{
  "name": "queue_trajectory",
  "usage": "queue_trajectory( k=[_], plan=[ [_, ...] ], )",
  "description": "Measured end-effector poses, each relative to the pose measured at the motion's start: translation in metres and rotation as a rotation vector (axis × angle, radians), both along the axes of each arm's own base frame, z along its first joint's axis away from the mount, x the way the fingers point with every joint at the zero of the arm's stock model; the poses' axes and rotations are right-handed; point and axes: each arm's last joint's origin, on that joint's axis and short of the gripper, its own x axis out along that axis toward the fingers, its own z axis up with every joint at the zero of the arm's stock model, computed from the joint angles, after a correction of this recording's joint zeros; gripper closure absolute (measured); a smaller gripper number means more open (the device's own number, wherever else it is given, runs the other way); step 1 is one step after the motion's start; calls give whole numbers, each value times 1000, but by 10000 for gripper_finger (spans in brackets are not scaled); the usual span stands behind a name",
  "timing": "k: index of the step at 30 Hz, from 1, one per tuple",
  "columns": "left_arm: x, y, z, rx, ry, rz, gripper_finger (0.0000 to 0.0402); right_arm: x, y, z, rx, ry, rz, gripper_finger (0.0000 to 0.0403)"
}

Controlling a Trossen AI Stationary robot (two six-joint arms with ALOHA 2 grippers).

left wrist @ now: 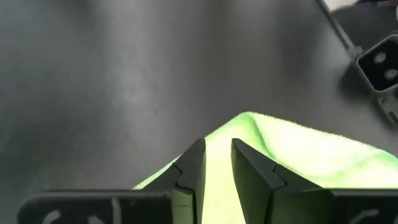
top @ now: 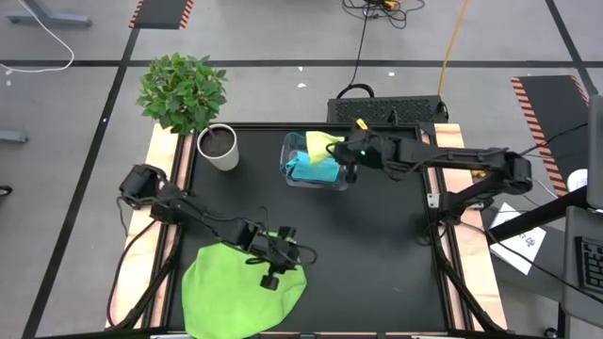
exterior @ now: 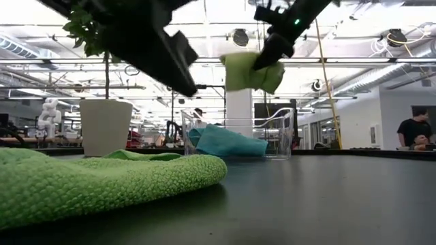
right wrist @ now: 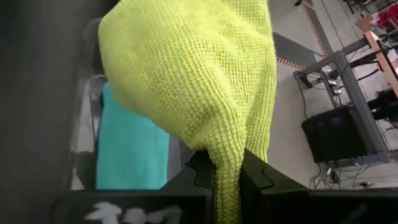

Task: Fold microfiber towels
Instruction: Put the light green towel into the transparent bin

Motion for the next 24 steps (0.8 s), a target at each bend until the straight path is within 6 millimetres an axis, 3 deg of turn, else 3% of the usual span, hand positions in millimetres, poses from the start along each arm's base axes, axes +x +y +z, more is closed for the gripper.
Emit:
queue_trajectory(
  k=[6, 11, 17, 24],
  plan=[
    [-7, -5, 25, -7, -182, 7, 325, 15, -20, -20, 38, 14, 23, 390],
    [-39, -3, 48, -107, -481, -21, 325, 22, -25, -27, 37, 13, 33, 390],
    [-98, 24, 28, -106, -653, 118, 325, 29, -28, -29, 60, -32, 81, 390],
    [-131, 42, 13, -72, -675, 198, 325, 30, -48, -40, 98, -32, 62, 390]
  ],
)
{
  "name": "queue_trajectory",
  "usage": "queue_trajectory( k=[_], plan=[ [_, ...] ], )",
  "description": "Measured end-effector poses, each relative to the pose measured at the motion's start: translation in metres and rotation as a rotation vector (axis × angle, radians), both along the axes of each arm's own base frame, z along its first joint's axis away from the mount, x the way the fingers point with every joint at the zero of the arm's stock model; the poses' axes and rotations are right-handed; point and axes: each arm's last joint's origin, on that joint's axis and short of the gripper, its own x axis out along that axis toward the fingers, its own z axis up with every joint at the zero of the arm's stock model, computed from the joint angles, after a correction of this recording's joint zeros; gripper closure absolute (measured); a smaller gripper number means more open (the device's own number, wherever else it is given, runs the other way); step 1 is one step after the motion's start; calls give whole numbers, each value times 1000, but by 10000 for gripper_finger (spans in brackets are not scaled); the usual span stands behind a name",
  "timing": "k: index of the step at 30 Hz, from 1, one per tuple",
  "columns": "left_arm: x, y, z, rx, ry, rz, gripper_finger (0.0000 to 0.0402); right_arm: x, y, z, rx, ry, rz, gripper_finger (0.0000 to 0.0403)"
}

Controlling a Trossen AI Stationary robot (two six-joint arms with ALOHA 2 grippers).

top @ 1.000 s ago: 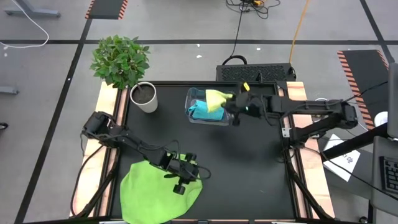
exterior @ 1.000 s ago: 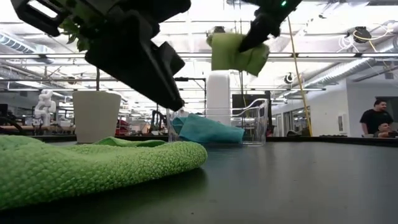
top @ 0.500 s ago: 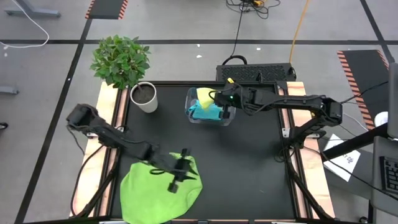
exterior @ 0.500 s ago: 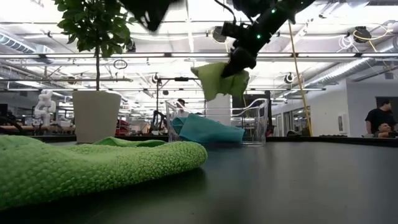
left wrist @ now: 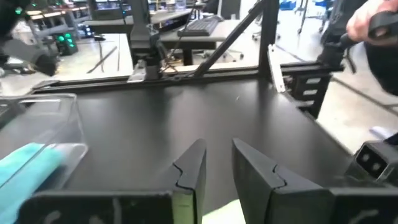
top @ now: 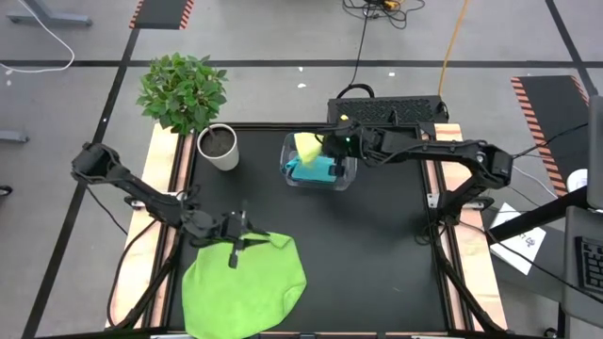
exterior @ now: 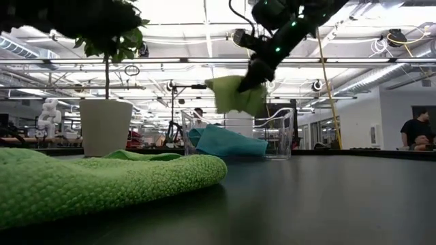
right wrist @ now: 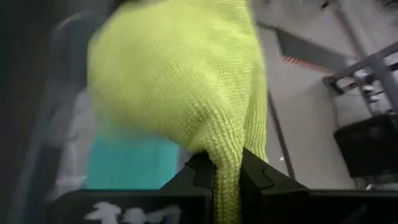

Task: Fold microfiber towels
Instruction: Put the light green towel into the transparent bin

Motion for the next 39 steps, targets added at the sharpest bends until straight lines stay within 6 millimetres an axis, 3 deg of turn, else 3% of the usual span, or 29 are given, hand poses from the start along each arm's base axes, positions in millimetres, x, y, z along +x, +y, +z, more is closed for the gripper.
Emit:
queue_trajectory(
  k=[5, 9, 12, 16, 33, 39],
  plan=[
    [-5, 4, -8, 33, 16, 1, 325, 9, -22, -15, -31, -19, -36, 390],
    [-6, 4, -14, 52, 60, -15, 325, 13, -33, -37, -9, 40, -58, 389],
    [-6, 4, -15, 56, 73, -29, 325, 16, -35, -58, 36, 105, -73, 389],
    [-7, 3, -17, 66, 93, -50, 325, 20, -30, -70, 59, 151, -64, 389],
    [-6, 4, -18, 33, 111, -62, 325, 9, -11, -81, 152, 339, -45, 386],
    [-5, 7, -18, 10, 114, -37, 325, 11, -10, -81, 189, 320, 22, 330]
  ],
)
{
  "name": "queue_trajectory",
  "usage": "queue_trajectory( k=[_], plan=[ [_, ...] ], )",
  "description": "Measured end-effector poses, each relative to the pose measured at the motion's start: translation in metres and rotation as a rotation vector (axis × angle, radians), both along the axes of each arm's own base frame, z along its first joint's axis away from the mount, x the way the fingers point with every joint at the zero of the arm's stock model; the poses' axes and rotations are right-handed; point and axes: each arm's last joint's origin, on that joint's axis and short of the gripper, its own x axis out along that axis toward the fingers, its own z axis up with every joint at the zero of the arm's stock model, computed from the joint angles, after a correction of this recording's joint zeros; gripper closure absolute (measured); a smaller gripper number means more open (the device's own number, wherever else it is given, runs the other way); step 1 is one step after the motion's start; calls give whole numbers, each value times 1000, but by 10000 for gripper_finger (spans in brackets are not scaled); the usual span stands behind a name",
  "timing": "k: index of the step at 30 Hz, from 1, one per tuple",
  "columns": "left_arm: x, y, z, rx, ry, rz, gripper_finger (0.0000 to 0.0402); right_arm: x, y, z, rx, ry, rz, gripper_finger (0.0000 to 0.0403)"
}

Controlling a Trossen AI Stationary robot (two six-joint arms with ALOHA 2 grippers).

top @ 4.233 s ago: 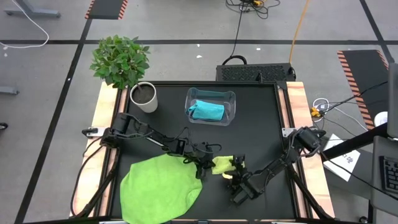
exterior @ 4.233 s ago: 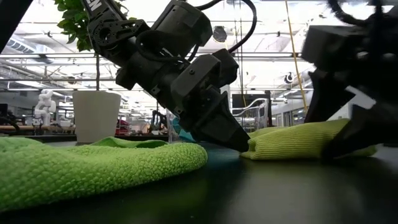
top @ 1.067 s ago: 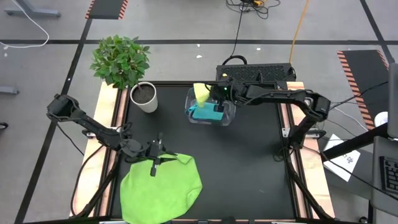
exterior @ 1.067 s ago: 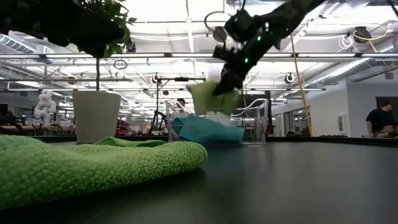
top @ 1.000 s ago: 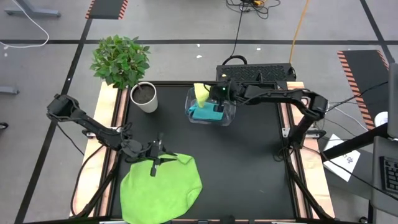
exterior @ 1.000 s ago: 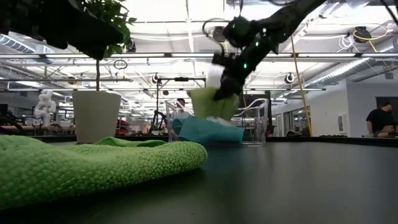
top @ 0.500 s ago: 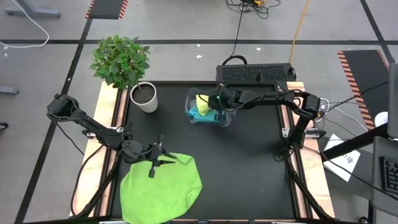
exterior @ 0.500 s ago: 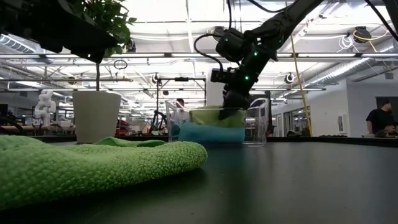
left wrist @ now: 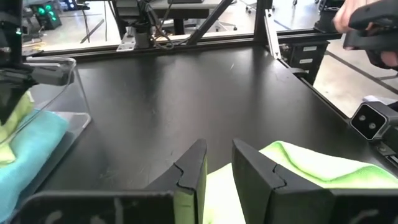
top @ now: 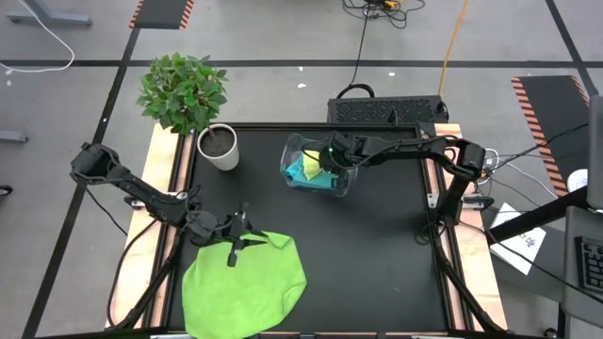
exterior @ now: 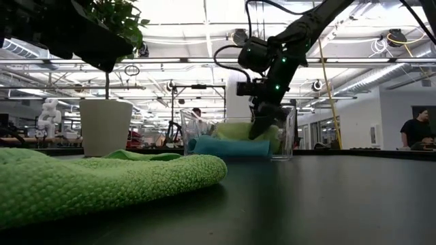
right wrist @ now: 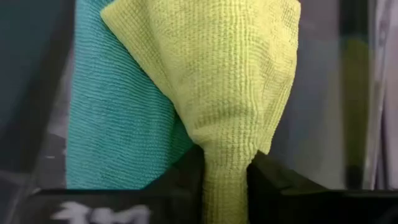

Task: Fold microfiber towels
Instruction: Put the light green towel into the transparent bin, then fold the green towel

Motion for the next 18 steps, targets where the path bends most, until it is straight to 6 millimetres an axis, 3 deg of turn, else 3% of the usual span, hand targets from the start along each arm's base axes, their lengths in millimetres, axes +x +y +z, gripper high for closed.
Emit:
queue_trajectory(
  k=[9, 18],
  plan=[
    [0, 0, 0, 0, -2, 2, 325, -4, 2, 25, -2, -104, -6, 213],
    [0, 0, 0, -3, -1, 2, 325, -15, 10, 64, -13, -239, -47, 190]
  ],
)
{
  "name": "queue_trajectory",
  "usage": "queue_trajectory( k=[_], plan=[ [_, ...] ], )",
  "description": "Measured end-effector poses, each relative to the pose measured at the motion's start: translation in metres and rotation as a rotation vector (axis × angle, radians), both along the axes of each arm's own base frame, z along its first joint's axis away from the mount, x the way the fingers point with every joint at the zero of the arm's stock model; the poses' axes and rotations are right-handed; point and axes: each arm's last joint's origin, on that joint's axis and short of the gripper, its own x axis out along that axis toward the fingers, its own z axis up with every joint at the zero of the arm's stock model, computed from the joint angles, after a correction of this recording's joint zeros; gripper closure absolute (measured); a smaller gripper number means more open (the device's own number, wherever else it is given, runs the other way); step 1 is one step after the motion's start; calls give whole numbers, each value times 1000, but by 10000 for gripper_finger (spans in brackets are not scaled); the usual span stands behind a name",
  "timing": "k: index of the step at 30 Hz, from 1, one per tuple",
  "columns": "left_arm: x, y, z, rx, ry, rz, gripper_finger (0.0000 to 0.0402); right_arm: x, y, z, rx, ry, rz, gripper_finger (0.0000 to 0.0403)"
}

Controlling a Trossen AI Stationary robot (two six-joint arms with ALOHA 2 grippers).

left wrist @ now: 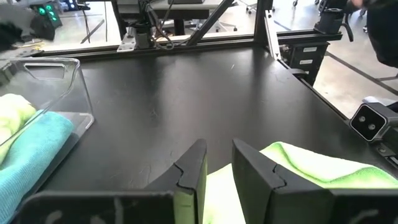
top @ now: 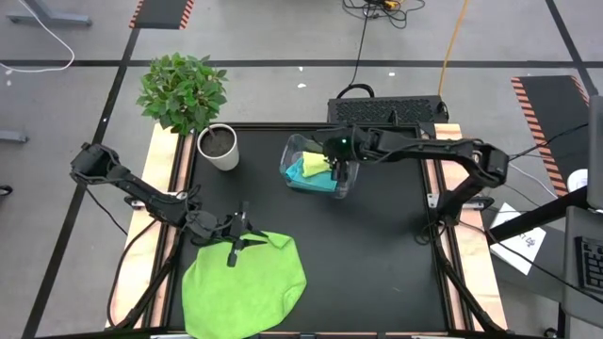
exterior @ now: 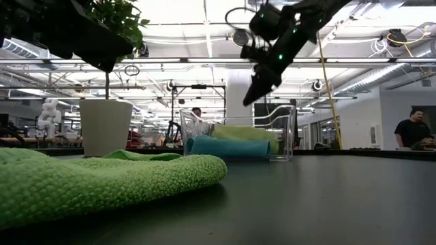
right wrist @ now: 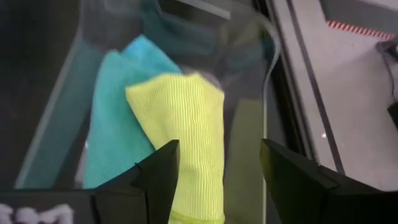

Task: Fold microfiber towels
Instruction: Fold the green towel

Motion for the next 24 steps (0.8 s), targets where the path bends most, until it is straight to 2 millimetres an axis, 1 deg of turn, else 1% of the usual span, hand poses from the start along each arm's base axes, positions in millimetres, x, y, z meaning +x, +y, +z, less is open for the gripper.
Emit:
queue_trajectory(
  k=[3, 6, 8, 11, 13, 14, 17, 19, 22, 24],
  plan=[
    [0, 0, 0, 4, 0, -6, 325, -2, 9, 13, -14, -47, 18, 201],
    [0, 0, 0, 29, -2, -12, 325, -5, 23, 30, -21, -115, 43, 231],
    [0, 0, -1, 34, 3, -6, 325, -8, 35, 43, -33, -162, 77, 266],
    [0, 1, -1, 35, 1, 13, 325, -17, 56, 63, -37, -231, 132, 336],
    [0, 1, 0, 32, -3, 16, 325, -28, 69, 79, -19, -282, 194, 381],
    [0, 1, 0, 30, -8, 16, 325, -34, 75, 86, -9, -310, 217, 391],
    [1, 0, 2, 36, -22, 14, 325, -56, 90, 107, 60, -383, 221, 387],
    [1, 0, 3, 43, -40, 8, 325, -71, 100, 116, 107, -406, 232, 387],
    [1, -1, 6, 68, -69, -27, 325, -87, 113, 120, 236, -404, 299, 398],
    [1, -2, 7, 75, -88, -36, 325, -92, 123, 114, 336, -422, 352, 401]
  ],
)
